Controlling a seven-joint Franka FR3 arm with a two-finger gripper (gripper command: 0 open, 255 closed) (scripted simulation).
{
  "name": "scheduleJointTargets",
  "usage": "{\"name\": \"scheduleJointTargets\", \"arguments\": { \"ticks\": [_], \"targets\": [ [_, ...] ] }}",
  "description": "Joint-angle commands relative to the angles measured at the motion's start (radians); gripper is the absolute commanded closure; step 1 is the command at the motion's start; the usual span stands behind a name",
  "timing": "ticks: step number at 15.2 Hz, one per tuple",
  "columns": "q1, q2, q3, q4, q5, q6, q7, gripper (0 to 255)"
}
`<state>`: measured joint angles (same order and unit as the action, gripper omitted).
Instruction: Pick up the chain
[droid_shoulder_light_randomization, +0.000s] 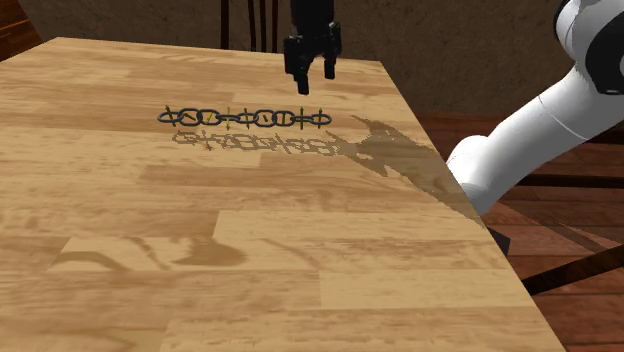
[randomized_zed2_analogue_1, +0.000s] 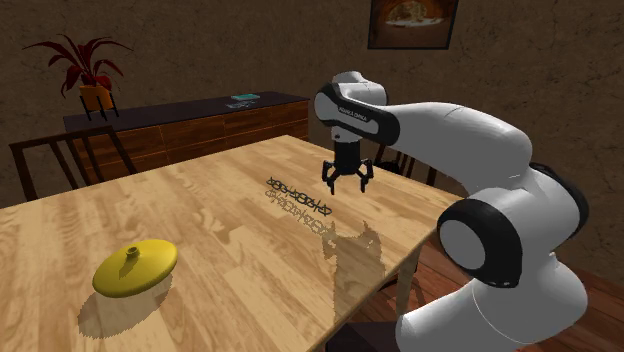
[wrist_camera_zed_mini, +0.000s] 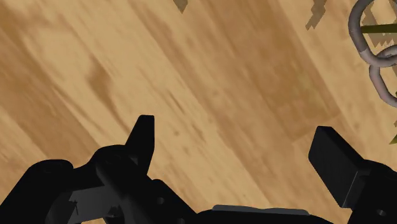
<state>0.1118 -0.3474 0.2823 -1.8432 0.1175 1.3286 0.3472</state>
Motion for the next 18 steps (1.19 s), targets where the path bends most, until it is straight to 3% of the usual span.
{"name": "scheduleJointTargets", "arguments": {
  "ticks": [1, 7, 11, 18],
  "targets": [
    [0.011, 0.078, 0.04, 0.078, 0.006, -0.032, 0.06, 0],
    [0.069, 0.342, 0.152, 0.363, -0.002, -0.147, 0.258, 0],
    [0.145, 0.549, 0.205, 0.599, -0.031, -0.241, 0.396, 0],
    [0.131, 0.5, 0.195, 0.442, -0.019, -0.13, 0.365, 0]
  ]
}}
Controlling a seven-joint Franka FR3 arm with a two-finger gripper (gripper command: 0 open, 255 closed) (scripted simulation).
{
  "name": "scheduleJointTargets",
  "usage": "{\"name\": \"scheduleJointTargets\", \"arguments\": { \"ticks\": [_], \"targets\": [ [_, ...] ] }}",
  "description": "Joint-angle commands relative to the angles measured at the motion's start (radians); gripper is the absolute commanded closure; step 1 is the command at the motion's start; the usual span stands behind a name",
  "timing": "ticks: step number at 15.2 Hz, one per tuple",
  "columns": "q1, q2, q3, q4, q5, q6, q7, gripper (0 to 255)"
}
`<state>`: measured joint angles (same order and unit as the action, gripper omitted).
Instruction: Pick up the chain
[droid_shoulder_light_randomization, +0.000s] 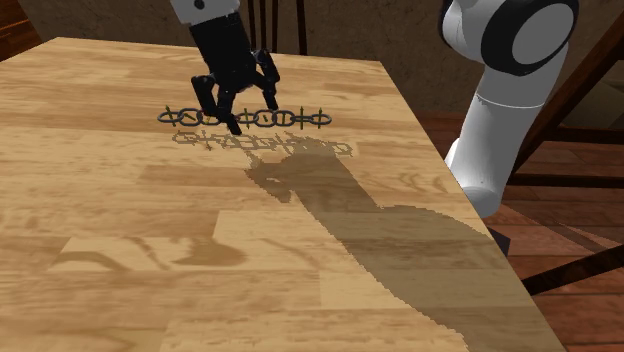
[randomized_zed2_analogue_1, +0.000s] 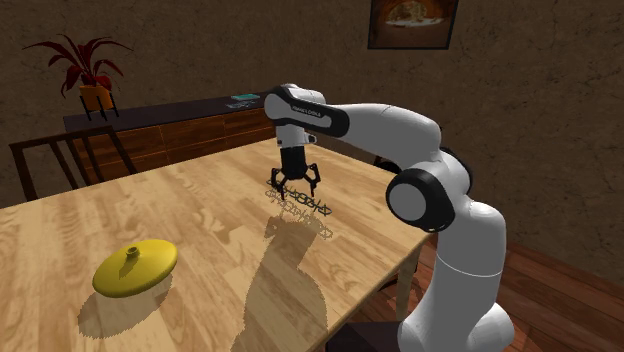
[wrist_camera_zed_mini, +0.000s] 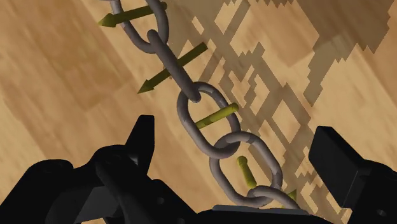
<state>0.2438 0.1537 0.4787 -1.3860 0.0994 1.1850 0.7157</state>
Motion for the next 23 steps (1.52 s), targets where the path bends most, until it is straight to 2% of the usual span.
{"name": "scheduleJointTargets", "arguments": {
  "ticks": [1, 2, 3, 12, 23],
  "targets": [
    [-0.002, -0.004, -0.001, -0.027, 0.0, 0.023, -0.006, 0],
    [-0.002, -0.004, -0.001, -0.027, 0.0, 0.023, -0.006, 0],
    [-0.002, -0.003, -0.001, -0.023, 0.0, 0.021, -0.005, 255],
    [-0.002, -0.004, -0.001, -0.027, 0.0, 0.023, -0.006, 255],
    [0.029, 0.081, 0.01, 0.235, -0.022, -0.157, 0.046, 255]
  ]
}}
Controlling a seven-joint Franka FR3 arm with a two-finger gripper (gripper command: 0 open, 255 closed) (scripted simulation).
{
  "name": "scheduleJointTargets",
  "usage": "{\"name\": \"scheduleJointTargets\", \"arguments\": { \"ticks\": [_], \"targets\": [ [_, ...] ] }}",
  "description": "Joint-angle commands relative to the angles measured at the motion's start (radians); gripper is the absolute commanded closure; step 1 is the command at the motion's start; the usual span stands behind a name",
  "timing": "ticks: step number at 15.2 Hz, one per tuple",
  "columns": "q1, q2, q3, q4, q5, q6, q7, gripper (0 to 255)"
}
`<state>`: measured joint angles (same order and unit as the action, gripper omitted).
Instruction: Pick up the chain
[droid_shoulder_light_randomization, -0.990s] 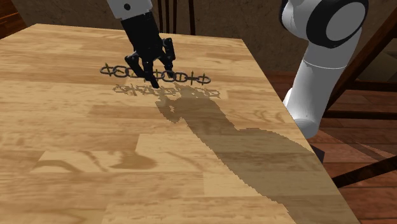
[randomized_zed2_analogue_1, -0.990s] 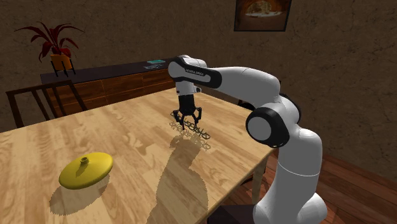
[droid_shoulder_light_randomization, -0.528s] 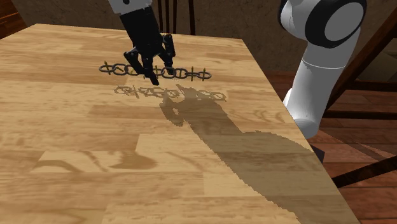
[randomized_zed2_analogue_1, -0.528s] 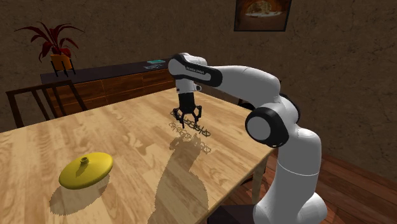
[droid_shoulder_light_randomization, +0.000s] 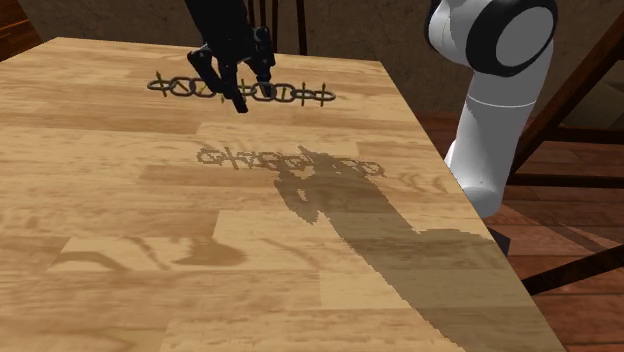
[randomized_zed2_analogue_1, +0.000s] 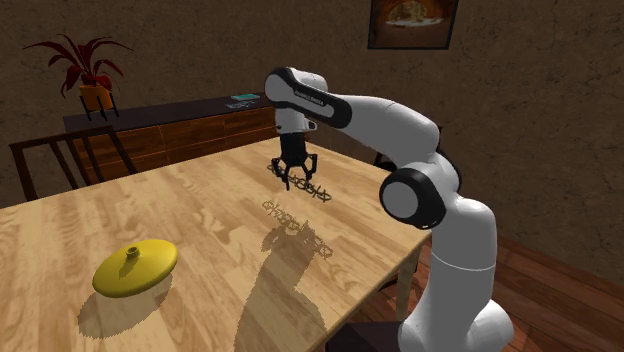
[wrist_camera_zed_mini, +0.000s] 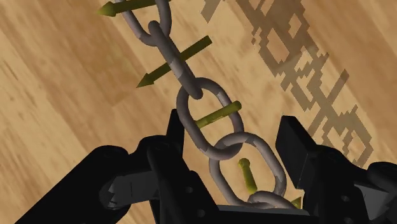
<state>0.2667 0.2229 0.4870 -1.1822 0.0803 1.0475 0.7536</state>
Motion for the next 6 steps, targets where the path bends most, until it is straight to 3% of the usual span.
{"name": "scheduleJointTargets", "arguments": {
  "ticks": [1, 4, 6],
  "targets": [
    [0.011, 0.024, 0.004, 0.061, -0.007, -0.039, 0.014, 255],
    [0.03, 0.065, 0.008, 0.162, -0.019, -0.099, 0.035, 255],
    [0.031, 0.067, 0.008, 0.167, -0.02, -0.103, 0.036, 255]
  ]
}}
